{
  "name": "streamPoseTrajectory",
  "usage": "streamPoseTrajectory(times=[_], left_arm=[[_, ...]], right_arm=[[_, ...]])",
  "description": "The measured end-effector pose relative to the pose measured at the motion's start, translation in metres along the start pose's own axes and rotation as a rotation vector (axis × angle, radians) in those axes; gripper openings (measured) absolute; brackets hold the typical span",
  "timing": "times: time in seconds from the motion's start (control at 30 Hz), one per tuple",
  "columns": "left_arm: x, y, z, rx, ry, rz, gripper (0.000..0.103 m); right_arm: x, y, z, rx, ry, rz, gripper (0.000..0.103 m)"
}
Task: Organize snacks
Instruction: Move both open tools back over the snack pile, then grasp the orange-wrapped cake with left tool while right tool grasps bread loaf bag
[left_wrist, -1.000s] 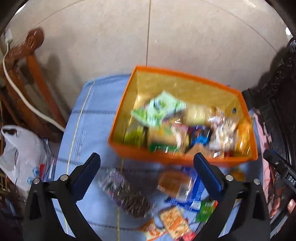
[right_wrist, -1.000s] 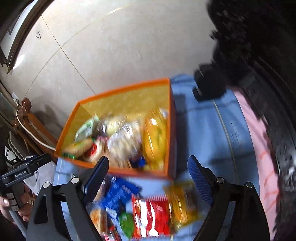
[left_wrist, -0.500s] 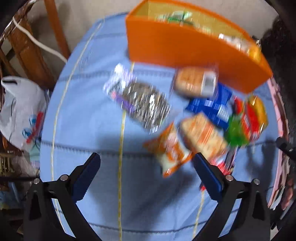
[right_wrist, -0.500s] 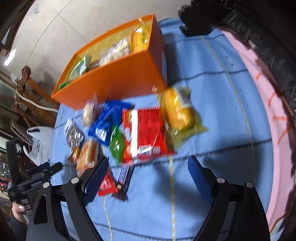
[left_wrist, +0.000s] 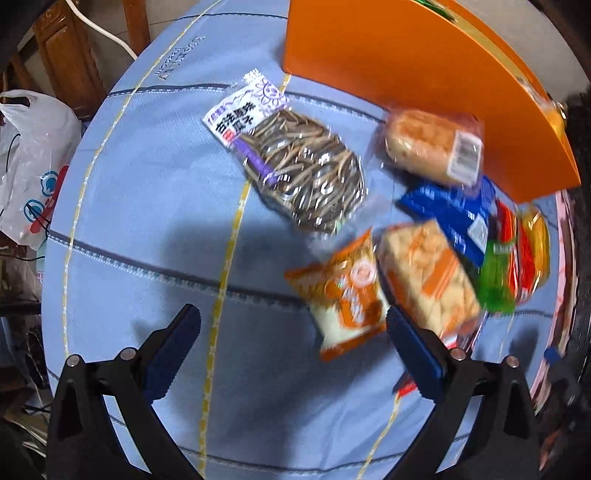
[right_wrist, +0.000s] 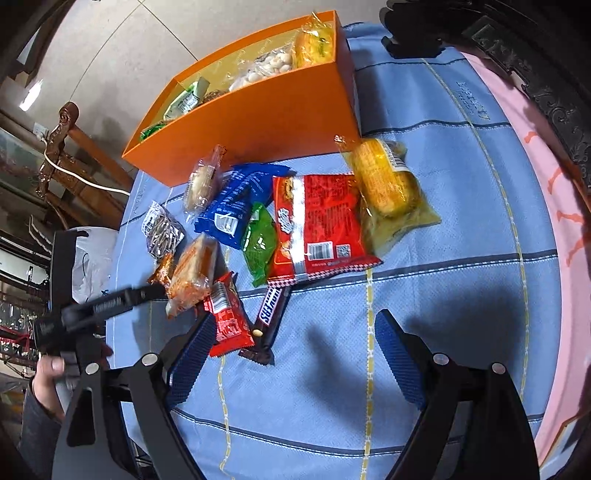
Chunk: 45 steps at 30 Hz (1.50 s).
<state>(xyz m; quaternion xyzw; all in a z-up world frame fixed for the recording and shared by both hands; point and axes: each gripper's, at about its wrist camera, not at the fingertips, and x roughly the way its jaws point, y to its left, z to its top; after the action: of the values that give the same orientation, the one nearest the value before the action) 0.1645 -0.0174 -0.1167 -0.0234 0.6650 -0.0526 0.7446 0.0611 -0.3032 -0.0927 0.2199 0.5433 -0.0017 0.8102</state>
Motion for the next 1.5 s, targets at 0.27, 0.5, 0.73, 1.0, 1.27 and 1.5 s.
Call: streamPoseTrajectory(times=[0.27,0.5,0.73,1.0,1.27,1.5], left_arm=[[0.036,0.003,0.02,-0.044,0.111,-0.048,0.099],[0.039,-0.015,0.012,0.123,0.087,0.068,0.095],[0.012,0.027,-0.008,0.101,0.034,0.04,0.036],[0.007,0.049,-0.016,0.12,0.014,0.032,0.036],[0.0,0.02,-0.017,0.099,-0.023,0.077,0.036],[-0.055,-0.014,-0.014,0.155,-0.143,0.039,0.036]], right_arm=[[0.015,0.003,0.006,-0.013,0.03,-0.007,0.088],[0.04,0.065,0.022,-0.214,0.035,0.006,0.088],[0.057,0.123,0.029,-0.455,0.024,-0.03,0.087],[0.144,0.15,0.03,-0.612,0.242,-0.124,0.054],[0.068,0.128,0.03,-0.475,0.091,-0.028,0.046],[0.003,0.099,0.027,-0.402,-0.014,0.001,0.046]])
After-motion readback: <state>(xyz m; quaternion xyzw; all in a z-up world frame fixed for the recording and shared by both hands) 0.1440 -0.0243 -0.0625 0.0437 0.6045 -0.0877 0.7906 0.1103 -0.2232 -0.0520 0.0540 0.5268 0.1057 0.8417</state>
